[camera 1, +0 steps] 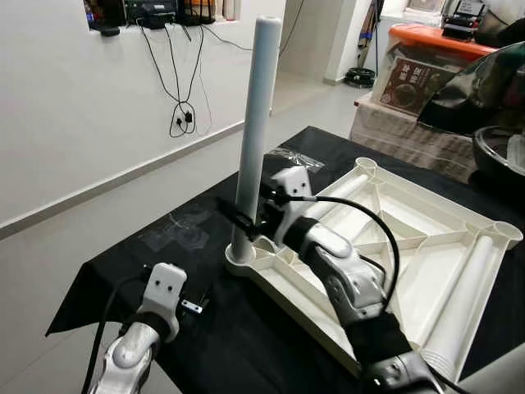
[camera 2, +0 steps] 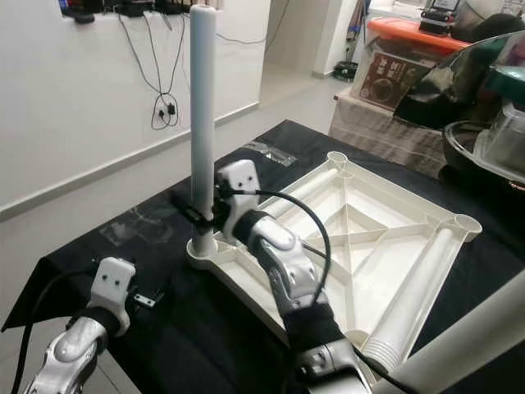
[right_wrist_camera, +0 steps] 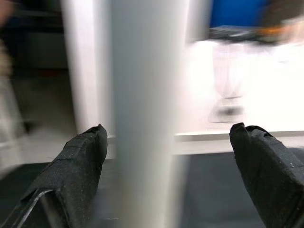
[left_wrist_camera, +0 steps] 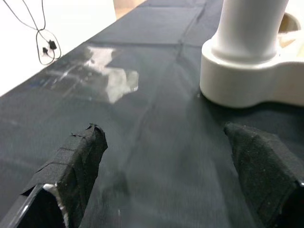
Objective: Building children table
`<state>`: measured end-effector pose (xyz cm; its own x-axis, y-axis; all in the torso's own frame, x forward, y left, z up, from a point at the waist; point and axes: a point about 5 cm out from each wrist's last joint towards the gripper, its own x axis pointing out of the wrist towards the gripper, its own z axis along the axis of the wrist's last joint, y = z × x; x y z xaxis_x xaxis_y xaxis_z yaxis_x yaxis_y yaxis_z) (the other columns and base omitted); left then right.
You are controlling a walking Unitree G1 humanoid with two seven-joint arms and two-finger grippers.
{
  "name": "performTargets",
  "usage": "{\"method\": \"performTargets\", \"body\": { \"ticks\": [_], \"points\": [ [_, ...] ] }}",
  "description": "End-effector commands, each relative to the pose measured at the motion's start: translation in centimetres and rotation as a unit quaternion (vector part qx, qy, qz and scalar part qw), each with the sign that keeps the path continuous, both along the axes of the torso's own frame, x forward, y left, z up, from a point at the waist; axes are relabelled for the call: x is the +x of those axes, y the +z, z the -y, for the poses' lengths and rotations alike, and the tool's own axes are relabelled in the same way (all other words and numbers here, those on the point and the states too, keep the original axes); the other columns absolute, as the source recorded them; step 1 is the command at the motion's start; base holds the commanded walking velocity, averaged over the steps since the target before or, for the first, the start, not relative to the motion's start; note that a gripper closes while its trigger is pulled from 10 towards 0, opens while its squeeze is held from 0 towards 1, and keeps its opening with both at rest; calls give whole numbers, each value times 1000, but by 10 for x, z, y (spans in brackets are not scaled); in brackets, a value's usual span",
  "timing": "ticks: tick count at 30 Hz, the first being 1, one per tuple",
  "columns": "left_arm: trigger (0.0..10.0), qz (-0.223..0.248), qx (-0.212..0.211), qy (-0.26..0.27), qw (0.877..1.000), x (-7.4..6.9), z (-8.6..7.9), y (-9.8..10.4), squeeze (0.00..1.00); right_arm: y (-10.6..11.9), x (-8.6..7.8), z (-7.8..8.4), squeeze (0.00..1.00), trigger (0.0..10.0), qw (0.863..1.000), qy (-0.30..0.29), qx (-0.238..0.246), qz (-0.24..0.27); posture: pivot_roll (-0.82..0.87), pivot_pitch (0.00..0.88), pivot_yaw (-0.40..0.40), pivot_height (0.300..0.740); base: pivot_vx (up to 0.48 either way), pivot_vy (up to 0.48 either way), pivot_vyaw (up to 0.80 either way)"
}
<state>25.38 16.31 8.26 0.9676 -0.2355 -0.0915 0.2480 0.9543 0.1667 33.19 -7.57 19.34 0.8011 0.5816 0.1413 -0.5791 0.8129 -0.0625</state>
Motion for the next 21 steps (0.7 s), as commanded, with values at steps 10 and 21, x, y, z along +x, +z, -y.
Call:
{"method": "performTargets", "body": {
  "ticks": [10, 21],
  "points": [
    [10000, -1, -5, -2, 1000, -3, 3, 0, 0, 9, -20, 37, 1000, 10000, 984, -169, 10, 46, 38, 0, -100, 740, 0, 0, 0],
    [10000, -8, -9, 0, 1000, -8, 4, -3, 0, 2, -60, 50, 0, 10000, 995, -98, -17, 26, 8, 0, -96, 740, 0, 0, 0]
  ]
}}
